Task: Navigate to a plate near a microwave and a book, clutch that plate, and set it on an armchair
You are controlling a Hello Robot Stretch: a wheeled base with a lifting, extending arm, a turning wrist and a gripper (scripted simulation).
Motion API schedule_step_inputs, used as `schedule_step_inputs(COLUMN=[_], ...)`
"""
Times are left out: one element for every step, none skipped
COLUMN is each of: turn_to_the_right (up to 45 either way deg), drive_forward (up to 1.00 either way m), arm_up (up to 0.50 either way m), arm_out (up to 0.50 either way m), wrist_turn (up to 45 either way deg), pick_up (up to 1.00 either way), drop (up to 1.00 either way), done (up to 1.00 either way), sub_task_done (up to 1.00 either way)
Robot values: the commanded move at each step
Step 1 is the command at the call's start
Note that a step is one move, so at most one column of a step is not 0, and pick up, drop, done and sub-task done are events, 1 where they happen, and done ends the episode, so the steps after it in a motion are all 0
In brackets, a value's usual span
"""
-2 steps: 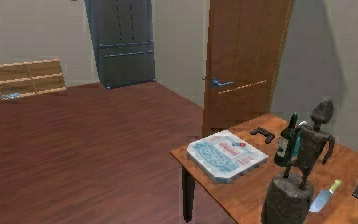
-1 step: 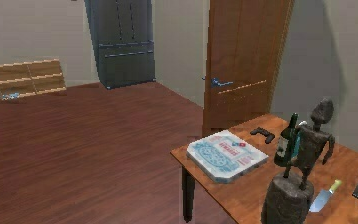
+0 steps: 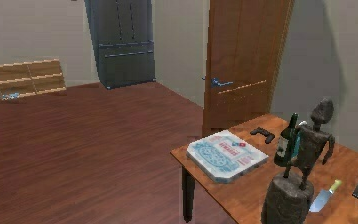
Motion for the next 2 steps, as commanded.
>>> schedule_step_inputs(turn_to_the_right=[0.0,0.0], drive_forward=[0.00,0.00], arm_up=[0.00,0.00], arm_out=[0.00,0.00], wrist_turn=[45.0,45.0], pick_up=[0.00,0.00], drop=[0.00,0.00], done=[0.00,0.00], sub_task_done=[0.00,0.00])
